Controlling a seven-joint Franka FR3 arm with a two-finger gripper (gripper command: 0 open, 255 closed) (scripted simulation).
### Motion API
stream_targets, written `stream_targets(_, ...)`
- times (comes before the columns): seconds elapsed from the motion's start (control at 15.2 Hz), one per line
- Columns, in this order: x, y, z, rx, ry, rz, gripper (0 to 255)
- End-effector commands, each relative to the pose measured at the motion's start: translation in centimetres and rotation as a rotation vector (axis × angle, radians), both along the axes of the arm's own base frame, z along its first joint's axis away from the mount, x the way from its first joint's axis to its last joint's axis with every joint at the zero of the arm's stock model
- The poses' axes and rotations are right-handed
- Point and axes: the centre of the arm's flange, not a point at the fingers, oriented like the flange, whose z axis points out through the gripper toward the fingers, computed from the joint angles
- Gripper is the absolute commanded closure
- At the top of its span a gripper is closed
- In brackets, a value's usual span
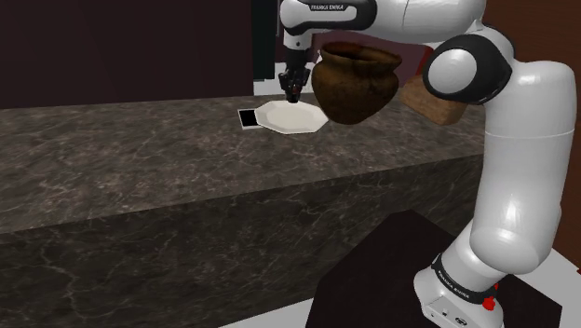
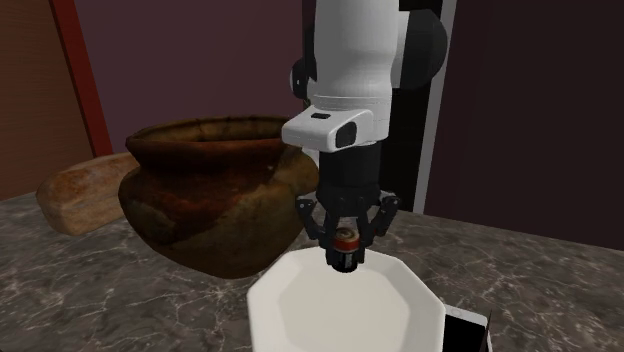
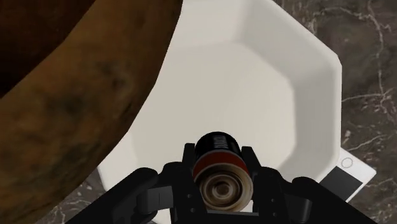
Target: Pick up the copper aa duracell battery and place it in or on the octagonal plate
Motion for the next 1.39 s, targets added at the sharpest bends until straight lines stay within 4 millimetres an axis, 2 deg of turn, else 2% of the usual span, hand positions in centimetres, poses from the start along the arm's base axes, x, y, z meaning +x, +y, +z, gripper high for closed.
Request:
stream_targets(0.0, 0.4, -0.4, -1.0, -0.001, 0.003, -0.003, 255)
stream_targets(0.59, 0.4, -0.4, -5.9, -0.001, 0.003, -0.003, 255)
stream_targets(1.12, 0.4, -0.4, -5.9, -0.001, 0.003, -0.003, 255)
stream_targets(1.19, 0.4, -0.4, -5.9, -0.001, 0.003, -0.003, 0)
stream_targets(1.32, 0.4, -0.4, -5.9, -0.001, 0.003, -0.003, 0)
